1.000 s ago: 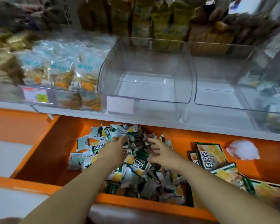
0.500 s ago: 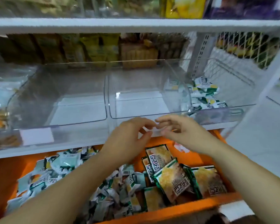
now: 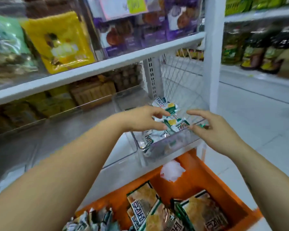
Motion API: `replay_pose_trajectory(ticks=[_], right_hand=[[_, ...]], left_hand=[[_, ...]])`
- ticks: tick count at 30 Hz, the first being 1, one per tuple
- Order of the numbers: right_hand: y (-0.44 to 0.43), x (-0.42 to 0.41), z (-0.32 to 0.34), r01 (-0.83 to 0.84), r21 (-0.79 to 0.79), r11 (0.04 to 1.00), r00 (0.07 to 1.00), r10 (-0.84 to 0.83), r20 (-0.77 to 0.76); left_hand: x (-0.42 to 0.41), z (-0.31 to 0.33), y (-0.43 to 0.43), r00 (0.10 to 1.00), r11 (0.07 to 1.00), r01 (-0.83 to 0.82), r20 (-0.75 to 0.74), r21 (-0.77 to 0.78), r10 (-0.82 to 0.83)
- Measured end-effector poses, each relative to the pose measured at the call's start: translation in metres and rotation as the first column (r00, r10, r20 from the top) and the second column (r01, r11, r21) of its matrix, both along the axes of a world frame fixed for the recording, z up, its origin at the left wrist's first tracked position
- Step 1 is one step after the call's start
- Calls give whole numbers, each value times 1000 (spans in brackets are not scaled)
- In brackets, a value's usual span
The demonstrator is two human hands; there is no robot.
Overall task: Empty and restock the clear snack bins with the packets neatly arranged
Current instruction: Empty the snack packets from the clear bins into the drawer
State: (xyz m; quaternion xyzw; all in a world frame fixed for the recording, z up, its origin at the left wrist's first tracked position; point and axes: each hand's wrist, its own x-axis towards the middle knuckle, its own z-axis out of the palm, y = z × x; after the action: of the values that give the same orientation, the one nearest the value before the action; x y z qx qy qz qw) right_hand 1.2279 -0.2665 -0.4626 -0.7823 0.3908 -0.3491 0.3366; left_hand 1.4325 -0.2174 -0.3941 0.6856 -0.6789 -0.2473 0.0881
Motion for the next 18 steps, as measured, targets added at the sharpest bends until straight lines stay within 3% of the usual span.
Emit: replay_pose_trajectory(ticks=[2,5,8,13,18], right_hand=[[-6,-6,-7,-61,9,998,998,62,-26],[-12,-9,-18,-83,7,997,994,83,-75],[-16,-8,-21,-79,-9,997,992,78,-103],[-17,-2,-26,-49,-19,999,990,46,-133],[-17,0,-27,-39,-14,999,991,37,-126]], left_hand=[[1,-5,-18,999,968,-32,-19,247,38],[5,-12,-34,999,899,-39,-8,435,47],[11,-16,-45,997,856,-8,-67,517,50],[11,-23,-53,999,764,13,-34,645,12],[11,-34,-56,999,820,-12,-20,573,28]])
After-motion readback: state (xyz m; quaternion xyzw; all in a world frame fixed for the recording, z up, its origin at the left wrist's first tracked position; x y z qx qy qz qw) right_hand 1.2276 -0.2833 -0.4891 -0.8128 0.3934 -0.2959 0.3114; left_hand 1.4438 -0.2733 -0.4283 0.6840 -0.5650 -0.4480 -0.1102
